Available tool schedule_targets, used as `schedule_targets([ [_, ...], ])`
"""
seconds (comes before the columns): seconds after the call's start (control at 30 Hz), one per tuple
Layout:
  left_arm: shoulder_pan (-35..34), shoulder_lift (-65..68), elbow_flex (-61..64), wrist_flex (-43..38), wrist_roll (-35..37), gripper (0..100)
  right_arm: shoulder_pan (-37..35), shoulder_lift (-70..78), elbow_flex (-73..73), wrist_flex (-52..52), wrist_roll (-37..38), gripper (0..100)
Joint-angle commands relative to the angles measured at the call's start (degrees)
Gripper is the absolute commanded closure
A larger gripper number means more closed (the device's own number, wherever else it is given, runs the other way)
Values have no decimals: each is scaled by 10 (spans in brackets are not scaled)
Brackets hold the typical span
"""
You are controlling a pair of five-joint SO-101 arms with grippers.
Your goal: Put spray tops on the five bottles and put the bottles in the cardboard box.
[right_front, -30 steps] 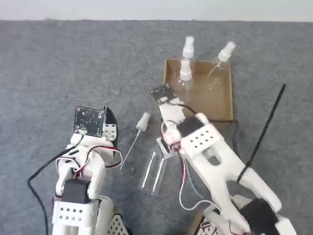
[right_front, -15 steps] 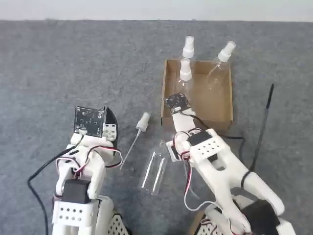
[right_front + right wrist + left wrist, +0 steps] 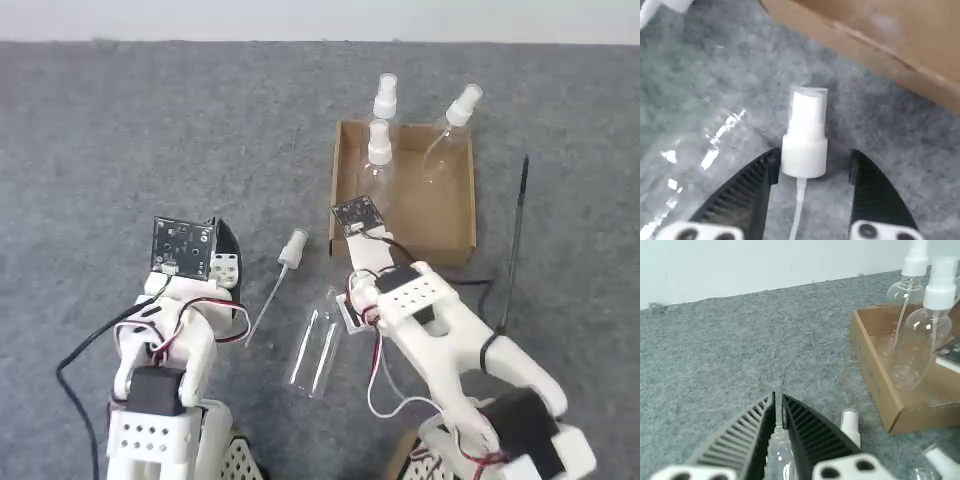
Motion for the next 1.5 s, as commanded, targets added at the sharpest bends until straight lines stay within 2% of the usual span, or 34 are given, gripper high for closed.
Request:
schedule_targets([
  [0.0,3,-8,-7,-13,-3,989,8,-23,-33,25,-8,893],
  [0.13,3,-8,-7,-14,-3,989,8,-87,-31,54,-3,978],
  [0.3,3,-8,-7,-15,-3,989,4,-187,-62,120,-2,960],
  [0.47,3,-8,-7,-15,-3,989,3,-218,-195,189,4,961],
  [0.77,2,-8,-7,-15,-3,989,-93,-46,-345,193,-104,960],
  [1.03,-2,-8,-7,-16,-3,989,-125,93,-380,82,-247,957],
  [1.2,-2,-8,-7,-16,-3,989,-121,127,-376,73,-327,858],
  [1.3,-2,-8,-7,-16,-3,989,-121,133,-375,79,-334,811],
  [1.47,-1,-8,-7,-16,-3,989,-121,128,-374,84,-333,804],
])
